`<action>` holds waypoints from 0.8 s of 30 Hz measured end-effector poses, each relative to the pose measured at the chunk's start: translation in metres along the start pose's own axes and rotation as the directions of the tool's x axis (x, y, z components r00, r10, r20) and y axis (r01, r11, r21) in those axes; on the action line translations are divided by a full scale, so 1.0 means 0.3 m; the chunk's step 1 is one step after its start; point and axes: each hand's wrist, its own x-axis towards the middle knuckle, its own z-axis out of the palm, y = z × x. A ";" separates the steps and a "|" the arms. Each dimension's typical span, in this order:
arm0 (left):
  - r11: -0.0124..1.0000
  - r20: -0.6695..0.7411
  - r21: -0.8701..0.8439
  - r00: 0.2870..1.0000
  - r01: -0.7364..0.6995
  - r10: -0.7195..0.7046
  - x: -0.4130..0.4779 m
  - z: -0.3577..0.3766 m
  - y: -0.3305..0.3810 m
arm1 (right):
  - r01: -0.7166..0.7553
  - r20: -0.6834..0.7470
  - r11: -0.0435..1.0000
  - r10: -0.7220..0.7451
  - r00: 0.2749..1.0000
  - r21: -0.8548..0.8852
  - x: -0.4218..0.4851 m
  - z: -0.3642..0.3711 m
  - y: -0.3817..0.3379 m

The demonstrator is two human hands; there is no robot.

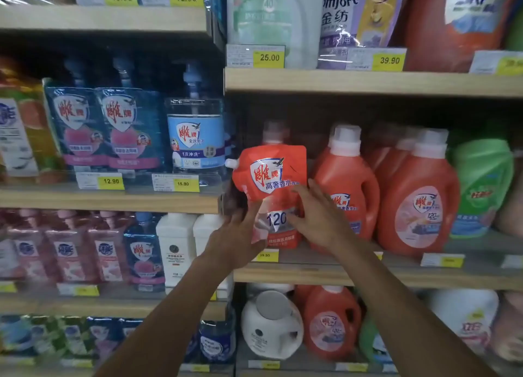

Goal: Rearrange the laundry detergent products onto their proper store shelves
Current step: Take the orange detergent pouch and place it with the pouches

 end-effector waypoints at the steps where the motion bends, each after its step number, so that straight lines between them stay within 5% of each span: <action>1: 0.999 0.012 -0.050 1.000 0.008 -0.007 0.009 0.000 0.000 | -0.021 0.006 1.000 0.021 1.000 0.018 0.015 0.003 0.002; 10: 0.994 0.035 -0.113 0.999 0.011 -0.007 0.107 0.027 -0.020 | -0.069 0.013 0.979 0.068 0.998 0.192 0.125 0.017 -0.002; 17: 0.907 0.055 -0.420 0.998 0.026 -0.003 0.129 0.063 -0.045 | -0.127 0.030 0.940 0.124 0.992 0.316 0.166 0.029 0.016; 24: 0.947 -0.004 -0.317 0.998 0.053 -0.057 0.140 0.074 -0.039 | -0.178 0.150 0.943 0.140 0.979 0.281 0.194 0.027 0.012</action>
